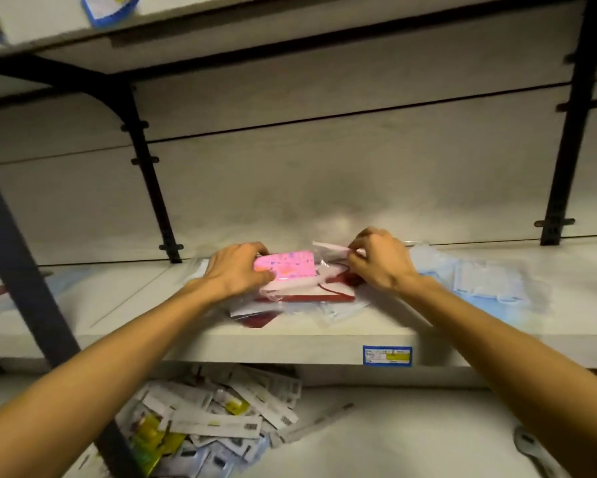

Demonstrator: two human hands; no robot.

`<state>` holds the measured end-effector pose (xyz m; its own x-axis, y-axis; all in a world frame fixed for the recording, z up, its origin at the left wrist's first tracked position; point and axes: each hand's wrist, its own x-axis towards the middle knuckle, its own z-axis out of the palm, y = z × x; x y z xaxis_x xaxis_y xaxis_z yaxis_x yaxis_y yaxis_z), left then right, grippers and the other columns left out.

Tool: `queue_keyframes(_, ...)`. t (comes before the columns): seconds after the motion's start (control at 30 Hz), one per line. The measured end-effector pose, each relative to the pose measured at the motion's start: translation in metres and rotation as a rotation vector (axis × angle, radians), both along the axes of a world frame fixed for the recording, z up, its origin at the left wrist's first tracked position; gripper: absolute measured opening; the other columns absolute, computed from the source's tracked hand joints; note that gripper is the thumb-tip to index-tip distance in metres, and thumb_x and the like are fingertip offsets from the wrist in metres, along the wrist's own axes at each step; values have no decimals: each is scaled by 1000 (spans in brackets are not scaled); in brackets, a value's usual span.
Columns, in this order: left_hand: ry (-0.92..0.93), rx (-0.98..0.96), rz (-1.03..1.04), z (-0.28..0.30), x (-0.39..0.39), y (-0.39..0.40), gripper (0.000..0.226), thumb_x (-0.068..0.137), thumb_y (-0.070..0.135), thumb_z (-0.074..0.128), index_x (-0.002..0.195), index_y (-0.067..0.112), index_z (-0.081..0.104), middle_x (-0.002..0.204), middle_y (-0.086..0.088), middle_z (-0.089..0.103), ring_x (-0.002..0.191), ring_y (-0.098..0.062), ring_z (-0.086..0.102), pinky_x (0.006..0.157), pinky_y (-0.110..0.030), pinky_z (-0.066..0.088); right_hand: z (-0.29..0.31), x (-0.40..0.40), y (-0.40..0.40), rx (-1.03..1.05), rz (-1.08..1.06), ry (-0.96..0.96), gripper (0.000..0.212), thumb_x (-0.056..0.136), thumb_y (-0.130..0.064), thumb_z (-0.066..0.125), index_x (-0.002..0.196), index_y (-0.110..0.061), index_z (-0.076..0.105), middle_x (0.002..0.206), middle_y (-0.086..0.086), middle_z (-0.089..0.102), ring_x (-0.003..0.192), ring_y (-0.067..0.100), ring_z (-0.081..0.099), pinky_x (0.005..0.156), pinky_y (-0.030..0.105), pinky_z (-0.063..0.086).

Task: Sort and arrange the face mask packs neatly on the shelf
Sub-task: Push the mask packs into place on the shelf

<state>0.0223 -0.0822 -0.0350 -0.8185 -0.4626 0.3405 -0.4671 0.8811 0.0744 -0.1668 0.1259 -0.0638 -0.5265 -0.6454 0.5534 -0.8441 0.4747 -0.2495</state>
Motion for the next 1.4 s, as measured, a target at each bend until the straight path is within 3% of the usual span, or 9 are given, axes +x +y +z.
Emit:
queue_keyframes(0.2, 245, 135, 209, 18, 31, -12, 40, 88, 54, 60, 118, 28, 69, 105, -3, 72, 95, -30, 65, 72, -31, 43, 19, 36, -13, -344, 13, -237, 25, 89, -36, 55, 91, -20, 75, 69, 0, 67, 72, 26, 63, 61, 32, 47)
queue_keyframes(0.37, 479, 568, 188, 27, 81, -30, 26, 88, 35, 59, 82, 12, 69, 78, -6, 65, 78, -27, 58, 68, -31, 42, 26, 88, -33, -483, 183, -279, 21, 91, -30, 60, 99, -19, 76, 92, 2, 71, 85, 21, 64, 77, 42, 55)
queue_keyframes(0.47, 536, 725, 153, 28, 123, -39, 11, 86, 20, 67, 89, 11, 73, 88, -9, 68, 79, -23, 59, 71, -30, 48, 23, 126, -52, -501, 248, -185, 18, 91, -26, 61, 100, -20, 76, 98, -1, 68, 90, 17, 63, 81, 45, 55)
queue_keyframes(0.63, 512, 792, 103, 24, 205, -68, 11, 85, 5, 72, 90, 12, 65, 89, -6, 68, 70, -11, 62, 57, -19, 53, 9, 207, -90, -576, 330, -49, 19, 92, -18, 64, 107, -14, 75, 110, 1, 65, 103, 18, 64, 87, 43, 57)
queue_keyframes(0.77, 428, 748, 126, 10, 282, -114, 21, 84, 17, 77, 102, 14, 67, 88, 2, 66, 74, -8, 59, 57, -18, 42, -6, 290, -130, -644, 396, 11, 20, 91, -19, 64, 108, -16, 76, 109, -1, 67, 101, 13, 63, 84, 38, 59)
queue_keyframes(0.9, 433, 788, 109, -3, 355, -158, 24, 86, 15, 73, 108, 19, 64, 87, 3, 70, 67, -5, 65, 52, -12, 47, -20, 367, -169, -532, 494, 187, 21, 89, -15, 68, 109, -20, 74, 111, -3, 68, 105, 10, 60, 88, 31, 54)
queue_keyframes(1.03, 524, 881, 180, -15, 418, -201, 29, 87, 17, 73, 113, 13, 61, 90, -6, 71, 70, -15, 67, 60, -23, 51, -24, 426, -212, -361, 598, 364, 24, 87, -17, 67, 110, -17, 74, 114, 1, 69, 108, 18, 63, 87, 37, 54)
queue_keyframes(1.2, 645, 1038, 230, -25, 472, -257, 33, 93, 44, 57, 103, 14, 68, 90, -14, 68, 83, -27, 58, 71, -37, 39, -23, 468, -275, -333, 661, 402, 25, 83, -13, 70, 108, -16, 75, 112, 2, 71, 104, 20, 66, 85, 35, 55)
queue_keyframes(1.4, 763, 1070, 277, -29, 512, -333, 12, 90, 23, 62, 98, 18, 69, 100, -17, 78, 97, -37, 73, 96, -47, 57, -30, 484, -372, -339, 714, 434, 26, 81, -9, 77, 105, -18, 77, 110, 1, 73, 103, 23, 67, 80, 41, 55)
